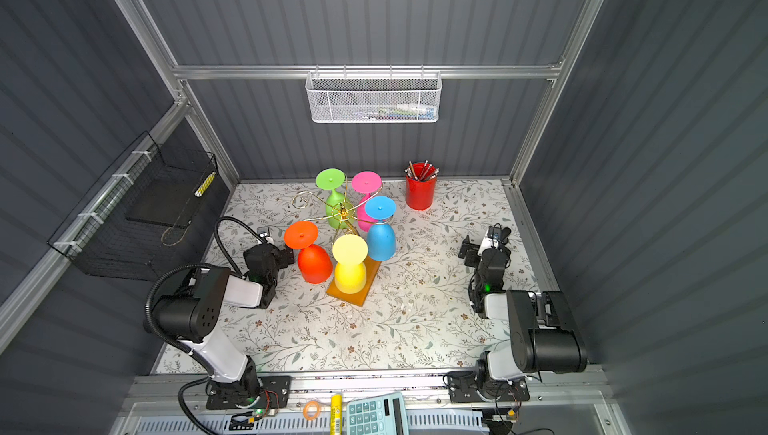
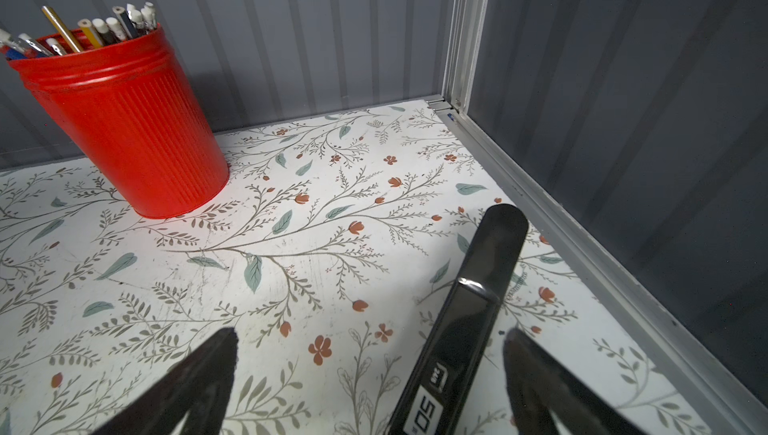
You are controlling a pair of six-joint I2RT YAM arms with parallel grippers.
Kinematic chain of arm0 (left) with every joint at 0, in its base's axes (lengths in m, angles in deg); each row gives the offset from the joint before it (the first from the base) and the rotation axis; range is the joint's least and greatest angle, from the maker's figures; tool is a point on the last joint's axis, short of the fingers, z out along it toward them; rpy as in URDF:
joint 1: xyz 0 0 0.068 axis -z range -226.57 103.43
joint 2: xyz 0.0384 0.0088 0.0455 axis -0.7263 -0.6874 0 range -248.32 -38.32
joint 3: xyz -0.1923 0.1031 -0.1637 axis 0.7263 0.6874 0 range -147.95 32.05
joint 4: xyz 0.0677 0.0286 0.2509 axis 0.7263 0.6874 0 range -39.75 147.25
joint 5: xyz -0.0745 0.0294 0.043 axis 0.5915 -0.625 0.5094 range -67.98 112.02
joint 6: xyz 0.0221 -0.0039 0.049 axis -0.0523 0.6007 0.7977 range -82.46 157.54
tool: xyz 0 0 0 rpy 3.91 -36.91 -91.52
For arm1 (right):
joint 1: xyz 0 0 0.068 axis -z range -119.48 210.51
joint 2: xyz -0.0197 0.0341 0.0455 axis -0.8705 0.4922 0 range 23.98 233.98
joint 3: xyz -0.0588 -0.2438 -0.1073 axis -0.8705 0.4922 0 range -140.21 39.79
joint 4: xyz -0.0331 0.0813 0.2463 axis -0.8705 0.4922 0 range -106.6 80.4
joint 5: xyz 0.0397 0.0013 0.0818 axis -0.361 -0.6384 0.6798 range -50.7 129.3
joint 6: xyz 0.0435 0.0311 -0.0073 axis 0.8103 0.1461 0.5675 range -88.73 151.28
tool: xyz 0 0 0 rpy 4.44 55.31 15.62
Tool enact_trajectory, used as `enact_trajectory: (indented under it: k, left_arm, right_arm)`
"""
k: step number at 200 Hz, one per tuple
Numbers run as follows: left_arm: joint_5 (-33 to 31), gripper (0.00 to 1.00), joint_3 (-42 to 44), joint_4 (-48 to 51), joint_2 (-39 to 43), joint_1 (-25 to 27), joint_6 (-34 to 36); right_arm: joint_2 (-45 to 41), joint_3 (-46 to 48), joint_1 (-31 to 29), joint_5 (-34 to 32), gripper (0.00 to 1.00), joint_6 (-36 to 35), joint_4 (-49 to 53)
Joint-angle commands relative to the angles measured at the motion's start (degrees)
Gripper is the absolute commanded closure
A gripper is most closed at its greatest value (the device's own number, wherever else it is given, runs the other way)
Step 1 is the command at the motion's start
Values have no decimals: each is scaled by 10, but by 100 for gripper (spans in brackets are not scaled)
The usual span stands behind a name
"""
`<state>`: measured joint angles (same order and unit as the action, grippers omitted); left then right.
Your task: Take the wine glass off the wine glass rack
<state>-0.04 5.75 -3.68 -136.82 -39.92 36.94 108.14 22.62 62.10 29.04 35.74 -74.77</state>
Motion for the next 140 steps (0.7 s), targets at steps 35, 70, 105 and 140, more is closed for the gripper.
enact_trajectory:
  k: [35, 70, 105, 140]
  left_arm:
    - [-14, 0, 6, -4, 15, -3, -8]
    - [-55, 0, -54, 167, 89, -3, -26]
    - [-92, 0, -160, 385, 129, -3, -69]
    - [-94, 0, -271, 610, 133, -3, -139]
  right_arm:
    - [-6, 5, -2, -18, 1, 1, -18]
    - [-39, 8, -16, -37, 1, -10, 5]
    - [-116, -7, -40, -109, 1, -17, 85]
    - [-220, -47, -50, -143, 1, 54, 243]
